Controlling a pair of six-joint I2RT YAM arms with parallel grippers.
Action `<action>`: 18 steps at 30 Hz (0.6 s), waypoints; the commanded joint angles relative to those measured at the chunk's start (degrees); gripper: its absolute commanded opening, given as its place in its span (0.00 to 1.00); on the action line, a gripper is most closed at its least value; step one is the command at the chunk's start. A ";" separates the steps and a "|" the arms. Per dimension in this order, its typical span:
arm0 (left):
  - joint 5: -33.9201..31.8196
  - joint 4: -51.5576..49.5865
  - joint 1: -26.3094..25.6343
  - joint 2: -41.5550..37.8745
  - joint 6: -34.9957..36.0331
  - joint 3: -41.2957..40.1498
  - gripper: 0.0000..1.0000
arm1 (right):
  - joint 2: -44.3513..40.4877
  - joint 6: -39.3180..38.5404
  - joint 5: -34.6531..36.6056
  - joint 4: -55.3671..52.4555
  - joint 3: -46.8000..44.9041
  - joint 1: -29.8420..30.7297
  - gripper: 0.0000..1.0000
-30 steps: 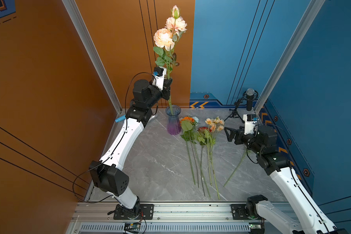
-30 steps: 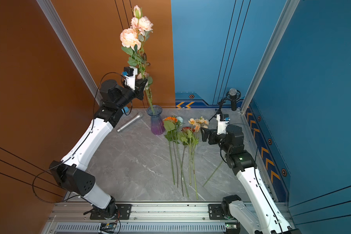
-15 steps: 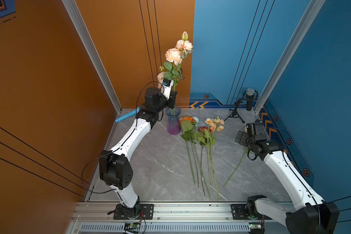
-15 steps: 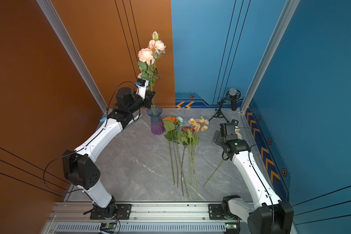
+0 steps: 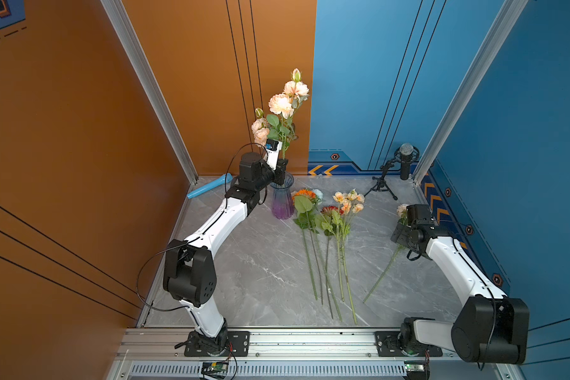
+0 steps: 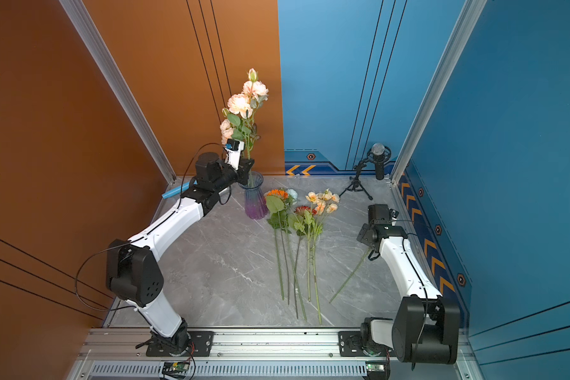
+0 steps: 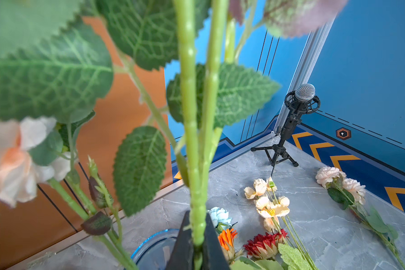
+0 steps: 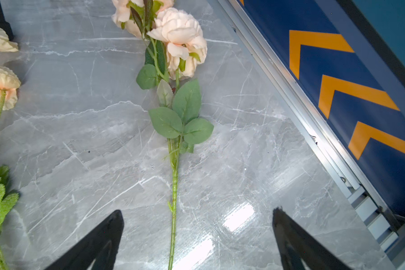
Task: Place the pink flowers into the vase
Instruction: Place the flower in the vase.
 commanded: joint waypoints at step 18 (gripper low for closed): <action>-1.33 1.87 -0.47 -0.90 -1.11 -3.73 0.66 | 8.81 -1.49 -4.08 2.86 0.12 -4.87 1.00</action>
